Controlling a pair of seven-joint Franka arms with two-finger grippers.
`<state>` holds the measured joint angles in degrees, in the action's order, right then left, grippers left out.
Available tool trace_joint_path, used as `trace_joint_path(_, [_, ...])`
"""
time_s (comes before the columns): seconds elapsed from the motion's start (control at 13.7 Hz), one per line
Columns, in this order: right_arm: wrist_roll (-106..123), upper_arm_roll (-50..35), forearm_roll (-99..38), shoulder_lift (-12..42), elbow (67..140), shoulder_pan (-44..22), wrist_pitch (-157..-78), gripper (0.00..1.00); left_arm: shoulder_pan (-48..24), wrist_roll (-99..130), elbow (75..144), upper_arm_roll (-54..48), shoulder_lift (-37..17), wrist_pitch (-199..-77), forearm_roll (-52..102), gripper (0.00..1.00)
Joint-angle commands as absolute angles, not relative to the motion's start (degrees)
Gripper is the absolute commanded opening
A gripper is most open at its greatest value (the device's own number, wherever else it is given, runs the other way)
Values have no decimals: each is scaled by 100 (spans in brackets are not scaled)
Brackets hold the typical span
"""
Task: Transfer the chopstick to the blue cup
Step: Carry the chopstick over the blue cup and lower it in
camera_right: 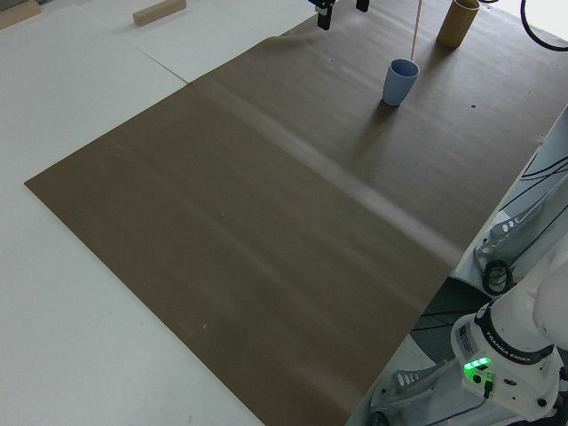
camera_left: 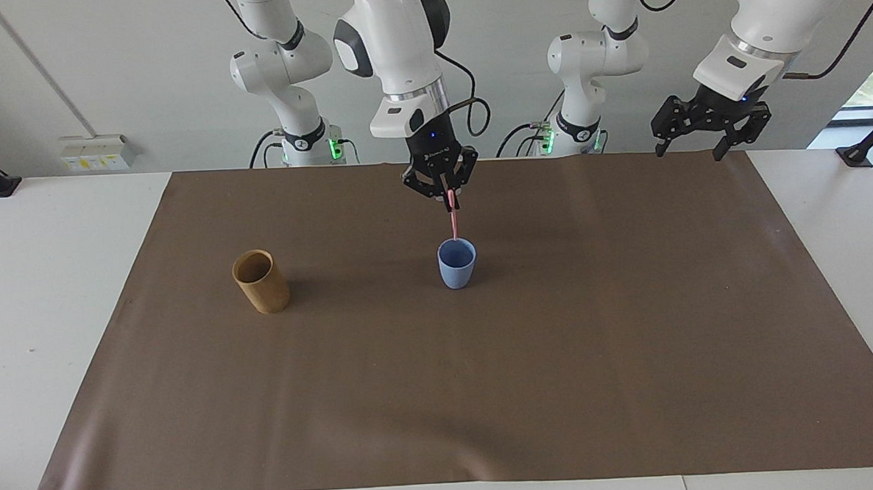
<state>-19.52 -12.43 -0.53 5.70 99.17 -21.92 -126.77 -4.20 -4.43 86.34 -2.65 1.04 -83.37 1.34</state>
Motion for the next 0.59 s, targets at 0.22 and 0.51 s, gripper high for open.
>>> trace_joint_path(0.22, [-2013,-1257,150,721,10044,-2258,-12823,0,-727,-527,8631,33,255,-8288,141,100])
trace_joint_path(0.51, [-1819,-1248,167,861,10266,-2303,-12902,0,-748,-527,8675,176,246,-8244,106,100])
